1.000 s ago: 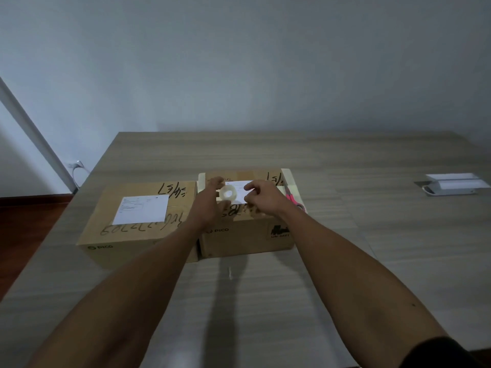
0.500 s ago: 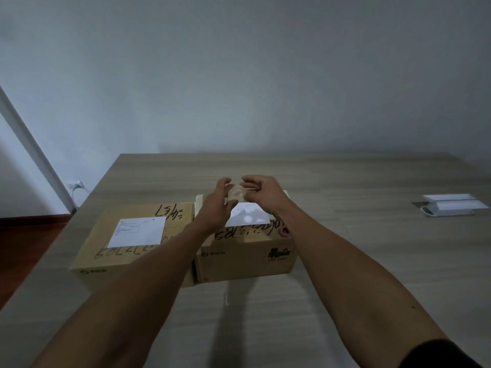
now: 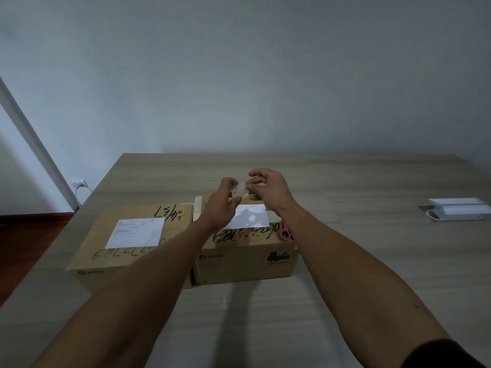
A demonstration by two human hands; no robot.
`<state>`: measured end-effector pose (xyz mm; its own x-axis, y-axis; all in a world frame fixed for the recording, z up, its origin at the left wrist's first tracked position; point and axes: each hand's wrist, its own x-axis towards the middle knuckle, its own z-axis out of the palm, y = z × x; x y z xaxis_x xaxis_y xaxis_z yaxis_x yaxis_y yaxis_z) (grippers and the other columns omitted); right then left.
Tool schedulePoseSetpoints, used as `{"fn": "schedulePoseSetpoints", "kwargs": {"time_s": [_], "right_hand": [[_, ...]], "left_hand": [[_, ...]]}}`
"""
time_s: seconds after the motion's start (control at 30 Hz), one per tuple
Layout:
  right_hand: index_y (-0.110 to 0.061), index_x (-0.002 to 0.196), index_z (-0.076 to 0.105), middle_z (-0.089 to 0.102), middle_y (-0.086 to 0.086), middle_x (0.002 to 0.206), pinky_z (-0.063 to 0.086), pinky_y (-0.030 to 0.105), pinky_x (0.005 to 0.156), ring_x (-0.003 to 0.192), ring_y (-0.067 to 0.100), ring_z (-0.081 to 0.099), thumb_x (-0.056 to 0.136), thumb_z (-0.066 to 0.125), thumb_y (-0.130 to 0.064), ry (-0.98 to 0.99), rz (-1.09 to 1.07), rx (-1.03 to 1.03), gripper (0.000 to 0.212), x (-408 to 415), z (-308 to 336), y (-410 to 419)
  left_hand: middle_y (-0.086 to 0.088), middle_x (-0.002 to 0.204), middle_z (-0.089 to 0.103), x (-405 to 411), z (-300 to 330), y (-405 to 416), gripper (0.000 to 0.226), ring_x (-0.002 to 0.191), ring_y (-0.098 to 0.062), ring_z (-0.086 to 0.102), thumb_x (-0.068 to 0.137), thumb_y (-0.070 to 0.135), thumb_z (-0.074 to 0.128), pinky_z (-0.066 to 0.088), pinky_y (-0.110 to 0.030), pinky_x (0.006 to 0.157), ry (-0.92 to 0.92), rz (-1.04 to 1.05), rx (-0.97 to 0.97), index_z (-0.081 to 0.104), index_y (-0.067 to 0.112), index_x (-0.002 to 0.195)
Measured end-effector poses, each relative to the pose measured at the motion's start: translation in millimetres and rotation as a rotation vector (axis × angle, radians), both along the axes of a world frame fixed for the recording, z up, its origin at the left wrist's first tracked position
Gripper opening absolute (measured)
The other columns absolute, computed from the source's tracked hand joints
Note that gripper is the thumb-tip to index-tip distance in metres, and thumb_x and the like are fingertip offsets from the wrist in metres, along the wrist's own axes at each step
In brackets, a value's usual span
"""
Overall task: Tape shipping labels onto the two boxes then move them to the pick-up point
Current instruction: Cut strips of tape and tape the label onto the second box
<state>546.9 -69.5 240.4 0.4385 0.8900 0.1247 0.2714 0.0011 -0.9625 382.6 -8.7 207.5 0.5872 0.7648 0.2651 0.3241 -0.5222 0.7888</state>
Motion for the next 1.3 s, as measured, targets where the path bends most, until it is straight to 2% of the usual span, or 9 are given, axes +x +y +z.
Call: {"fn": "schedulePoseSetpoints", "kwargs": {"time_s": [0.17, 0.3, 0.5, 0.7, 0.8, 0.9, 1.03, 1.2, 1.3], "right_hand": [[-0.010, 0.108, 0.065, 0.069, 0.007, 0.085, 0.063, 0.040, 0.068, 0.077, 0.027, 0.070, 0.090, 0.069, 0.001, -0.123, -0.046, -0.041, 0.021, 5, -2, 3], [-0.018, 0.104, 0.059, 0.054, -0.006, 0.068, 0.049, 0.031, 0.062, 0.060, 0.006, 0.051, 0.092, 0.059, 0.001, -0.299, -0.088, -0.035, 0.022, 5, -5, 4], [-0.017, 0.108, 0.056, 0.057, -0.001, 0.073, 0.043, 0.028, 0.050, 0.056, 0.010, 0.049, 0.094, 0.055, 0.003, -0.326, -0.081, -0.012, 0.024, 9, 6, 0], [-0.019, 0.110, 0.058, 0.059, -0.001, 0.066, 0.047, 0.029, 0.060, 0.059, 0.011, 0.051, 0.091, 0.059, 0.001, -0.402, -0.012, -0.043, 0.028, 20, 6, 0], [-0.022, 0.109, 0.060, 0.062, 0.006, 0.069, 0.047, 0.030, 0.058, 0.060, 0.013, 0.052, 0.092, 0.059, -0.001, -0.406, 0.008, -0.059, 0.027, 26, 7, 0], [-0.023, 0.108, 0.060, 0.064, 0.008, 0.074, 0.046, 0.031, 0.058, 0.062, 0.013, 0.053, 0.091, 0.059, -0.003, -0.405, 0.032, -0.076, 0.027, 30, 8, 0], [-0.019, 0.106, 0.060, 0.068, 0.005, 0.081, 0.049, 0.031, 0.062, 0.067, 0.013, 0.059, 0.092, 0.063, -0.001, -0.440, 0.068, -0.096, 0.023, 31, 9, -1], [-0.018, 0.100, 0.060, 0.069, 0.011, 0.083, 0.052, 0.035, 0.063, 0.069, 0.018, 0.061, 0.092, 0.064, -0.001, -0.451, 0.038, -0.063, 0.019, 33, 11, 2], [-0.019, 0.102, 0.061, 0.072, 0.006, 0.084, 0.054, 0.033, 0.069, 0.079, 0.018, 0.069, 0.090, 0.067, -0.002, -0.465, 0.061, -0.074, 0.022, 37, 16, 4]], "left_hand": [[-0.001, 0.122, 0.058, 3, 2, -5, 0.024, 0.105, -0.017, 0.059, 0.103, 0.019, 0.059, 0.045, -0.032, 0.088, 0.029, -0.027, -0.062, 0.049, 0.010, 0.124], [0.001, 0.085, 0.061, 13, 1, -6, 0.027, 0.075, -0.013, 0.052, 0.105, 0.030, 0.054, 0.040, -0.032, 0.071, 0.077, -0.012, -0.041, 0.062, 0.009, 0.092], [-0.001, 0.062, 0.040, 13, -1, 3, 0.054, 0.060, -0.016, 0.040, 0.099, 0.039, 0.063, 0.031, -0.033, 0.059, 0.089, 0.128, -0.038, 0.039, 0.014, 0.058], [-0.006, 0.054, 0.036, 18, -4, -5, 0.057, 0.054, -0.017, 0.032, 0.086, 0.041, 0.071, 0.029, -0.030, 0.058, 0.003, 0.095, -0.228, 0.041, 0.003, 0.055], [-0.007, 0.062, 0.054, 19, -7, -7, 0.057, 0.058, -0.016, 0.044, 0.071, 0.048, 0.069, 0.037, -0.030, 0.059, 0.005, 0.114, -0.306, 0.063, -0.009, 0.071], [-0.002, 0.077, 0.069, 21, -8, -8, 0.046, 0.064, -0.017, 0.054, 0.076, 0.042, 0.069, 0.041, -0.028, 0.060, 0.068, 0.116, -0.270, 0.072, -0.003, 0.085], [0.003, 0.108, 0.067, 21, -7, -8, 0.028, 0.095, -0.019, 0.064, 0.088, 0.029, 0.070, 0.054, -0.042, 0.079, 0.023, 0.093, -0.259, 0.053, 0.020, 0.107], [-0.008, 0.111, 0.070, 23, -5, -9, 0.027, 0.082, -0.029, 0.074, 0.098, 0.033, 0.059, 0.058, -0.034, 0.061, 0.066, 0.056, -0.357, 0.056, 0.029, 0.125], [-0.007, 0.111, 0.071, 24, -3, -10, 0.038, 0.077, -0.026, 0.076, 0.098, 0.040, 0.065, 0.063, -0.036, 0.063, 0.062, 0.011, -0.407, 0.061, 0.022, 0.131]]}}
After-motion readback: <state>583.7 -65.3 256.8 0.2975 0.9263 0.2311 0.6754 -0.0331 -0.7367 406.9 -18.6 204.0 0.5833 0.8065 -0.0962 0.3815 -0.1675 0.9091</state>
